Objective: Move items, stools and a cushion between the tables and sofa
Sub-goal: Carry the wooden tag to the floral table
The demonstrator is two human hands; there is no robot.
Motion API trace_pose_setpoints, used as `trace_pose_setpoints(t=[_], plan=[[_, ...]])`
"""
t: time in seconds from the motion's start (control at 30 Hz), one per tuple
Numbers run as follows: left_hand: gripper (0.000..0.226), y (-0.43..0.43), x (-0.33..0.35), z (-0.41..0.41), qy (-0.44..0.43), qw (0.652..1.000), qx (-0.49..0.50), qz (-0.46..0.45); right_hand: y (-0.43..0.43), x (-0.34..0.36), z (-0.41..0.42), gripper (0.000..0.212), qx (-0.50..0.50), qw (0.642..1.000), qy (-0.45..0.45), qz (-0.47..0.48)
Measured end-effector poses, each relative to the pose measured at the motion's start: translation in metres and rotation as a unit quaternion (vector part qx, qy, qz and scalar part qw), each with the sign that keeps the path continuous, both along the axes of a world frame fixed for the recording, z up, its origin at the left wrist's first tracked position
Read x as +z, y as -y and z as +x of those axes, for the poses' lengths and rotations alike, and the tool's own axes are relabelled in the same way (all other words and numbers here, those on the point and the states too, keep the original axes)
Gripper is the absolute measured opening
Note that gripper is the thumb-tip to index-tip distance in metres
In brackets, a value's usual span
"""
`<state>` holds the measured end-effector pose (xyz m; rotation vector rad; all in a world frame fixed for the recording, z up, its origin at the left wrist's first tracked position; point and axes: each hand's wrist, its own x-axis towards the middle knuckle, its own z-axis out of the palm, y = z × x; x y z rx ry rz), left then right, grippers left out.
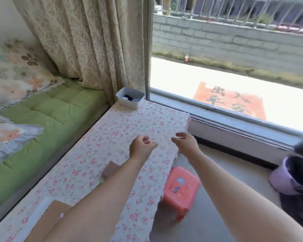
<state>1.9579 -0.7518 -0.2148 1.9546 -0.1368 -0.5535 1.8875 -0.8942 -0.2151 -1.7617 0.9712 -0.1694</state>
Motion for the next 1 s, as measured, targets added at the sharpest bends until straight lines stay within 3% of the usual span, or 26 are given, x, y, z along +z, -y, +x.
trace_pose_setpoints(t=[0.2, 0.4, 0.7, 0.83, 1.0], plan=[[0.046, 0.082, 0.012, -0.059, 0.006, 0.990, -0.142, -0.017, 0.056, 0.000, -0.100, 0.032, -0.156, 0.988, 0.010, -0.013], [0.042, 0.151, 0.012, -0.183, 0.020, 0.948, -0.316, -0.017, 0.083, -0.007, -0.267, 0.022, -0.336, 0.942, 0.002, -0.013], [0.047, 0.168, 0.021, -0.412, 0.014, 0.849, -0.528, -0.029, 0.020, -0.002, -0.528, 0.011, -0.577, 0.816, 0.018, -0.028], [0.050, 0.153, 0.019, -0.492, 0.014, 0.813, -0.581, -0.030, -0.029, 0.003, -0.602, 0.008, -0.627, 0.778, 0.031, -0.026], [0.052, 0.126, 0.023, -0.600, 0.023, 0.750, -0.661, -0.032, -0.090, 0.017, -0.699, 0.006, -0.707, 0.705, 0.037, -0.039]])
